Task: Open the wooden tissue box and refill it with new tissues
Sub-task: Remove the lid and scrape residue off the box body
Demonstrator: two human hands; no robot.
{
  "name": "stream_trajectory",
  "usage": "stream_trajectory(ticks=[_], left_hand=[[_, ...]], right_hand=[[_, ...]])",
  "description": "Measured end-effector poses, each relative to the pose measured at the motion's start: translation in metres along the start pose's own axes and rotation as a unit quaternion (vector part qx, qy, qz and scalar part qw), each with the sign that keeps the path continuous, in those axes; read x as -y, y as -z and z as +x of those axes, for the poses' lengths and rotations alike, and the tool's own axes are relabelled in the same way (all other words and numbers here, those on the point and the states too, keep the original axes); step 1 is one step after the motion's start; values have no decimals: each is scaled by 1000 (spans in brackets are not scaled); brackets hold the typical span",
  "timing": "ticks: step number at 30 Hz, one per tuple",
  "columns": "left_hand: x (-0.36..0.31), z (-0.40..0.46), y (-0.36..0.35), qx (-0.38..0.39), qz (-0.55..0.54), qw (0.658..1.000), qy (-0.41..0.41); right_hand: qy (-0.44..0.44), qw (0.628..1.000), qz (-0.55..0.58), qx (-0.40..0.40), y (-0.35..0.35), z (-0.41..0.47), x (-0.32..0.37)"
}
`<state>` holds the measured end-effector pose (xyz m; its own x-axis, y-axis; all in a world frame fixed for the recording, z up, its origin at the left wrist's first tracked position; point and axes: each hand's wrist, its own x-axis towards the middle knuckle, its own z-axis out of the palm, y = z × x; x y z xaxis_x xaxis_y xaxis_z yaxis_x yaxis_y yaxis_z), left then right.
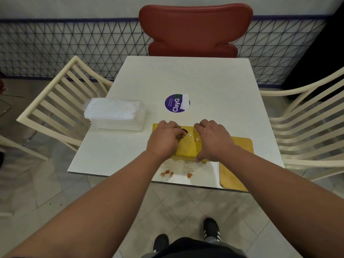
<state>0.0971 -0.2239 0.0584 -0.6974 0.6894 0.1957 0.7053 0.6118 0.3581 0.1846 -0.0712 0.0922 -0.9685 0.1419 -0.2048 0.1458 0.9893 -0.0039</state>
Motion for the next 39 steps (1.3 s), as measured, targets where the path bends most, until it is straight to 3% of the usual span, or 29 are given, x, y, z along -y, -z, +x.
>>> stream_trajectory(ticks=[4,9,15,21,25,27,31,36,39], left_hand=[[6,-2,6,4,-1,1000,-25],[36,-8,18,-51,-10,996,67],[15,-20,4,9,-13,999,-51],[25,-10,10,-30,-6,1000,-5],[14,-27,9,22,-26,995,-91],[23,-21,11,7,-13,997,-81],[30,-18,9,-63,-24,998,18],[16,-38,6,16,-22,994,-102],[28,-28,10,-35,-18,999,-37]], right_hand=[[3,1000,2,0,0,-1,0],[1,1000,8,-2,2,-1,-1],[3,1000,6,-4,0,-2,0],[3,1000,10,-1,1,-1,-1],[6,1000,4,-1,0,-1,0],[4,1000,7,-1,0,-1,-1],[3,1000,13,0,1,0,-2],[5,1000,12,-4,0,-1,-1],[3,1000,15,-6,0,-1,-2]])
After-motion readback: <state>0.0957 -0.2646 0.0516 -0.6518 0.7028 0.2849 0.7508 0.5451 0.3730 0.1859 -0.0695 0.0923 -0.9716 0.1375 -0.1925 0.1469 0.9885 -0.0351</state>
